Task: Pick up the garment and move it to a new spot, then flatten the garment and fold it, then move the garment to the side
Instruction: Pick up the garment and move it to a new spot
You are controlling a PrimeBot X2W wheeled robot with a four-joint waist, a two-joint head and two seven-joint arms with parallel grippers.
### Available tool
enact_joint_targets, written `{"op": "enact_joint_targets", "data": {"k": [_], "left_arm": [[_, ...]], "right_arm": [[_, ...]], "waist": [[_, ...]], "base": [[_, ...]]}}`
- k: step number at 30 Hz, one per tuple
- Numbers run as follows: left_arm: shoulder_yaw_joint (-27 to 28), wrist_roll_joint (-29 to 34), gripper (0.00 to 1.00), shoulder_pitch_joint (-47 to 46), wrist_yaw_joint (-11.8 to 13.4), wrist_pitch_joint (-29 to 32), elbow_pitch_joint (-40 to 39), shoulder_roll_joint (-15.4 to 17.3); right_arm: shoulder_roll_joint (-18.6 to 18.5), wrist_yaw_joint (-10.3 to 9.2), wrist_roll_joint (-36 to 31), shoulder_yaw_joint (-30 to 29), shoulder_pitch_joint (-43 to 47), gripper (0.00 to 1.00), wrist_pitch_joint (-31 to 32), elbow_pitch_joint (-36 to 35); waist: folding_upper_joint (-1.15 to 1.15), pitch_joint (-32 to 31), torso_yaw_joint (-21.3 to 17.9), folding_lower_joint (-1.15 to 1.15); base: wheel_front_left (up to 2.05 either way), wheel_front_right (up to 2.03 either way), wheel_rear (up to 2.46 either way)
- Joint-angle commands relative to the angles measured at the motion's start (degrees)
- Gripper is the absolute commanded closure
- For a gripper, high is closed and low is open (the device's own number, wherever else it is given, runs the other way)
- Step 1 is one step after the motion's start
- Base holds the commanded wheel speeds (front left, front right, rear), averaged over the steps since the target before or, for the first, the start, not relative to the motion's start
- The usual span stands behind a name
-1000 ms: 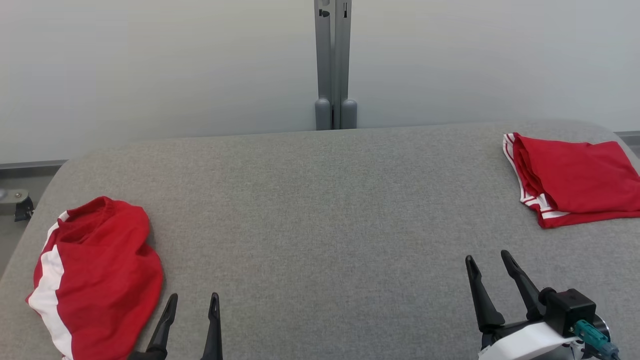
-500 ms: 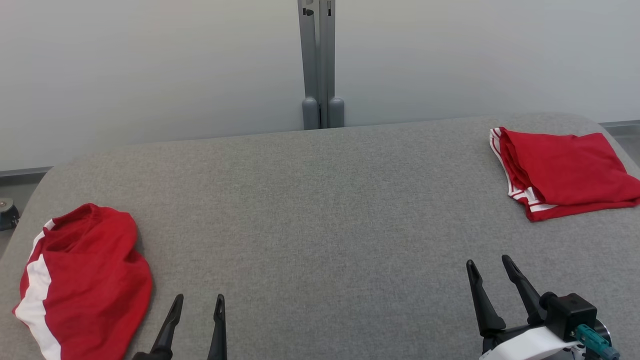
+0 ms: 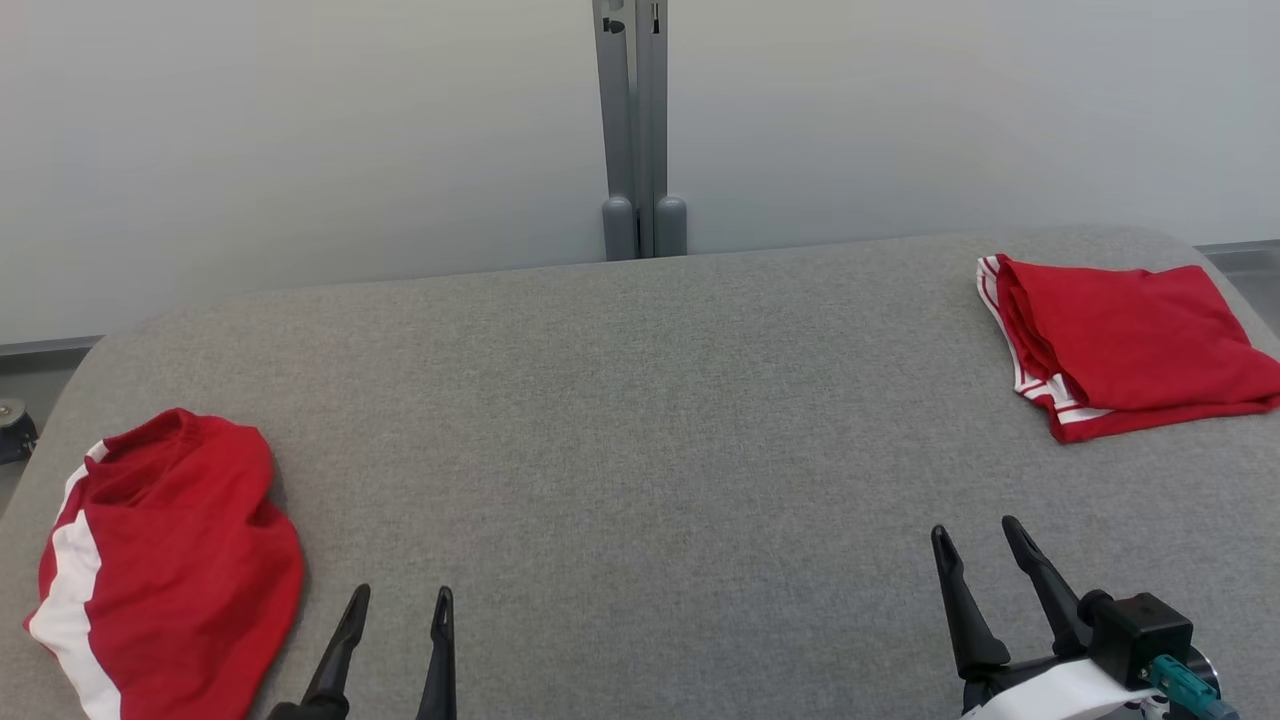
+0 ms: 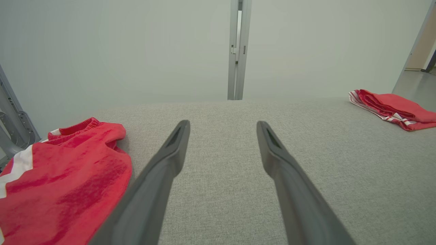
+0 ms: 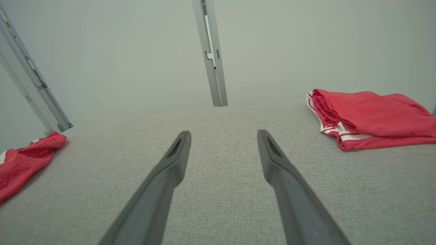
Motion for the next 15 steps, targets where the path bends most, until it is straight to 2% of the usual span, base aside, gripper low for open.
{"op": "enact_joint_targets", "data": {"k": [1,9,15], "left_arm": [[0.2,-0.5,0.0,0.4,0.1,0.0,-0.3,0.0],[0.3,-0.7,0.0,-0.2,0.5,0.0,-0.3,0.0],[0.4,-0.5,0.0,-0.9,0.5,0.0,-0.2,0.0]], "right_arm": [[-0.1,-0.07,0.3,-0.1,0.5,0.0,-0.1,-0.2],[-0.3,-0.08,0.6,-0.4,0.7,0.0,-0.1,0.0],[-0.2,-0.07,1.0,-0.6,1.5,0.0,-0.1,0.2]], "waist": [[0.0,0.0,0.1,0.0],[0.0,0.5,1.2,0.0],[0.0,0.8,5.5,0.0]], "base": [[0.0,0.0,0.0],[0.0,0.0,0.0],[0.0,0.0,0.0]]}}
